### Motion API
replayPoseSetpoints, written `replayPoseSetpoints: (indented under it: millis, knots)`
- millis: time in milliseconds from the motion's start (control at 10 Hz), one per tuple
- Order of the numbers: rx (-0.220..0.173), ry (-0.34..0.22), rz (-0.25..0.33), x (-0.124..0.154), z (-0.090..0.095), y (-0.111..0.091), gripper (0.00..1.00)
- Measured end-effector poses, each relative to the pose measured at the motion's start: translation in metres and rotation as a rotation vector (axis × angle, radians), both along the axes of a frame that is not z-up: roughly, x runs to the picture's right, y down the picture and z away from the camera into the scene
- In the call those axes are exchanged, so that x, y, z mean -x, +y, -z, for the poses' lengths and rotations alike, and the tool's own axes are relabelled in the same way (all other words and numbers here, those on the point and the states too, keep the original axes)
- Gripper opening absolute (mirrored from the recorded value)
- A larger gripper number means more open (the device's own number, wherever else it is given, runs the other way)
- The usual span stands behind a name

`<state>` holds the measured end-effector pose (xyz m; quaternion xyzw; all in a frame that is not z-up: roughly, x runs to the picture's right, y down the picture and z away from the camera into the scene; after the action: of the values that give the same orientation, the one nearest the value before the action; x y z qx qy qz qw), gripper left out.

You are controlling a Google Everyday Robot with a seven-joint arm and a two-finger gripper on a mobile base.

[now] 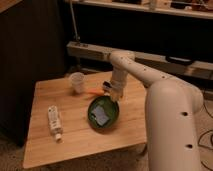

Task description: Drag the ceramic bowl in a circle

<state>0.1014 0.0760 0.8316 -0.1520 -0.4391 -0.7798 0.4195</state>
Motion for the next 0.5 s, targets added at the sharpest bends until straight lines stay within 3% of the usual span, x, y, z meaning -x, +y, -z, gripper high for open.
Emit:
replayPoseSetpoints:
  millis: [300, 500]
  knots:
    - [0.020, -0.002, 0.020, 0.007, 0.032, 0.038, 0.10]
    - [0.034, -0.031, 0.077, 0.046, 0.044, 0.068, 0.10]
